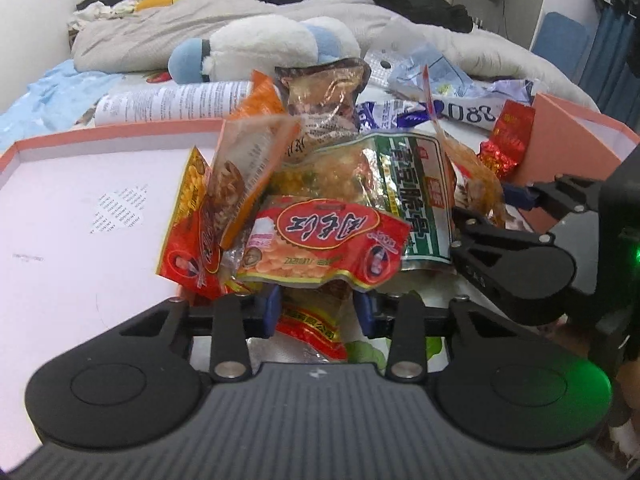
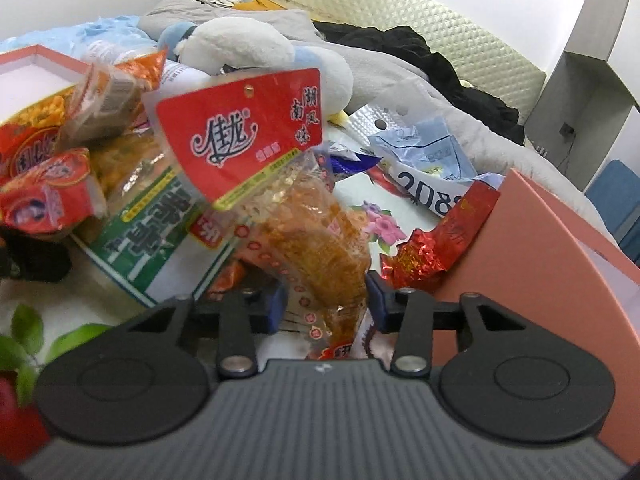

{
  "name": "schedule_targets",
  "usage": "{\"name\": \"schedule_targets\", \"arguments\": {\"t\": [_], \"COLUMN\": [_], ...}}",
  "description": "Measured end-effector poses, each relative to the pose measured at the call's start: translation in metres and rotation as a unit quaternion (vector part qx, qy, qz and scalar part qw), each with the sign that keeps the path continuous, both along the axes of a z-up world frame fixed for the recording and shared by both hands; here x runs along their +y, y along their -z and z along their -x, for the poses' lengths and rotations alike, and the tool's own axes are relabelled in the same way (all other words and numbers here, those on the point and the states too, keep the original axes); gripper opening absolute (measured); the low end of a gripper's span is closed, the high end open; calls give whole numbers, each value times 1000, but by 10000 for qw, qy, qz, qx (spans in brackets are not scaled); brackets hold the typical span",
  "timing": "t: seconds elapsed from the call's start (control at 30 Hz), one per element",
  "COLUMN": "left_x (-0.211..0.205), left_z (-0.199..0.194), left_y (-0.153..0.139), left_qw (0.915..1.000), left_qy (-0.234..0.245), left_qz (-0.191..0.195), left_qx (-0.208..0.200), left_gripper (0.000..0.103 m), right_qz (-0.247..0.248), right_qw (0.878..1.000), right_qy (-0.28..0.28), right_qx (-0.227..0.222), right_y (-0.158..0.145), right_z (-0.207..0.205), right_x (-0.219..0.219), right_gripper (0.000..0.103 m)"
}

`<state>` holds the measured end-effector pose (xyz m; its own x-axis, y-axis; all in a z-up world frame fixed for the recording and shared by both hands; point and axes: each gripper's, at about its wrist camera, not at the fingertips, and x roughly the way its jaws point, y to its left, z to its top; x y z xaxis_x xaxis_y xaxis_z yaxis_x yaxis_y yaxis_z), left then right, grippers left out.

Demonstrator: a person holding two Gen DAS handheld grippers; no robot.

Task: Organize snacks
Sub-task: 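Grasp a red-and-white snack bag with the right tool while the left tool grasps a small red packet, then carry both packets over the deeper box and open both tools to drop them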

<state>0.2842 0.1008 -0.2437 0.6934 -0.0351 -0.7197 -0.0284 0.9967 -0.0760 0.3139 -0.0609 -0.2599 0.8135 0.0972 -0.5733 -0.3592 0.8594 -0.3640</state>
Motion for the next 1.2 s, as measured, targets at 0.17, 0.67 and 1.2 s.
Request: {"name": "schedule_targets", "arguments": {"t": [0.17,0.67,1.2], "left_x": [-3,-16,-52], "left_z": [11,56,121], "left_y": [-6,-41,-92], "left_qw": [9999,9988,9967], "left_qy": [-18,-220,-154], "left_qz": [102,442,789], "left_qx": [-72,-53,-60], "left_gripper": [36,12,7], "right_qz": [-151,-958,-1571], "right_qw": [9998,9940,9823], "right_qy": [24,191,322], "right_qx": [86,492,965], "right_y": [-10,-55,-98], "right_z": [13,66,129], "right_x": [-5,-40,-88], "right_gripper": [35,30,30]}}
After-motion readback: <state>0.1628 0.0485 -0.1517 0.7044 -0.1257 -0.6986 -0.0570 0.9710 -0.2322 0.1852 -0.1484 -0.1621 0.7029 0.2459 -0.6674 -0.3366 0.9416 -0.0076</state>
